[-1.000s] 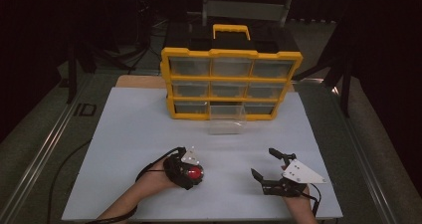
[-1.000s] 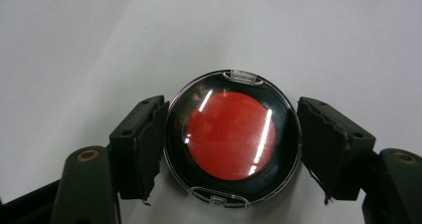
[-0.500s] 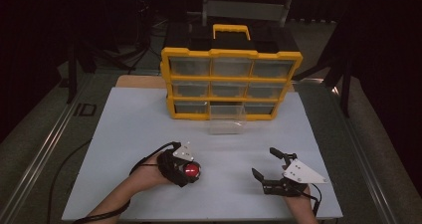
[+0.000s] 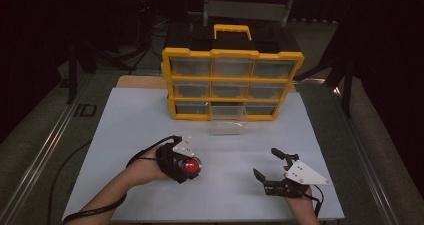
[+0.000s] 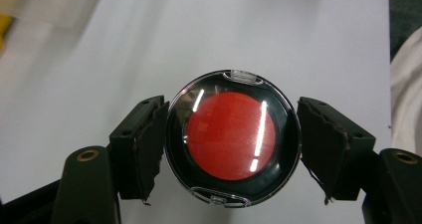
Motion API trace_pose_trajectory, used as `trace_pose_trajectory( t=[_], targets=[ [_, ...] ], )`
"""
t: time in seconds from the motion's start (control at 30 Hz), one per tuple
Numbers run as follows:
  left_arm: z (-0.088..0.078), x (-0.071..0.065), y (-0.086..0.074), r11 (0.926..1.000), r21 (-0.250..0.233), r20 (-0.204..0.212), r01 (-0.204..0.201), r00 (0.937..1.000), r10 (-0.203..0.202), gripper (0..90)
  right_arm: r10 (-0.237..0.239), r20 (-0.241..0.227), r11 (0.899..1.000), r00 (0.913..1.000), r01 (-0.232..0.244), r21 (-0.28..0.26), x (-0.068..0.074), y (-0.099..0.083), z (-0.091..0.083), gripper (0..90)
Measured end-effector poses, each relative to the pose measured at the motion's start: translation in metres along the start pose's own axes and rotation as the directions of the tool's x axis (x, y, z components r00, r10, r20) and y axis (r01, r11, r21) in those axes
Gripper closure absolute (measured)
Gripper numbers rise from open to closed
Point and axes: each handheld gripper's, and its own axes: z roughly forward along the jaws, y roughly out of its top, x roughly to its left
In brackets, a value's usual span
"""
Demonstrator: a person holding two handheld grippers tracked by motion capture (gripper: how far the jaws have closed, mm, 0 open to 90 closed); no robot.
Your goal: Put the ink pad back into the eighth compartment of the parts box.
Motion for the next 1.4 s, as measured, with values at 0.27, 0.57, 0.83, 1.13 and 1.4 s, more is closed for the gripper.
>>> trace_pose_trajectory(
  t=[0.27,0.57,0.83,1.13,1.4],
  targets=[
    [-0.019,0.002,0.018,0.9992,0.015,-0.002,-0.037,0.9993,0.037,31.0,0.002,0.002,1.0,1.0,-0.002,-0.005,0.0,0.001,-0.001,12.7],
    [-0.038,0.011,0.04,0.9975,0.014,-0.018,-0.069,0.9975,0.069,31.0,0.001,0.004,1.0,1.0,-0.001,-0.01,-0.001,0.0,0.0,12.7],
    [-0.051,0.021,0.06,0.9956,0.023,-0.026,-0.091,0.9955,0.091,31.0,-0.001,0.001,1.0,1.0,0.001,-0.008,0.0,0.0,0.0,12.7],
    [-0.059,0.034,0.082,0.9948,-0.006,-0.022,-0.102,0.9946,0.101,31.0,-0.001,0.001,1.0,1.0,0.001,-0.01,-0.001,0.0,-0.001,12.7],
    [-0.059,0.048,0.095,0.9943,-0.037,-0.023,-0.1,0.9948,0.099,30.9,-0.007,0.0,1.0,1.0,0.007,-0.009,0.0,0.0,-0.001,12.7]
  ],
)
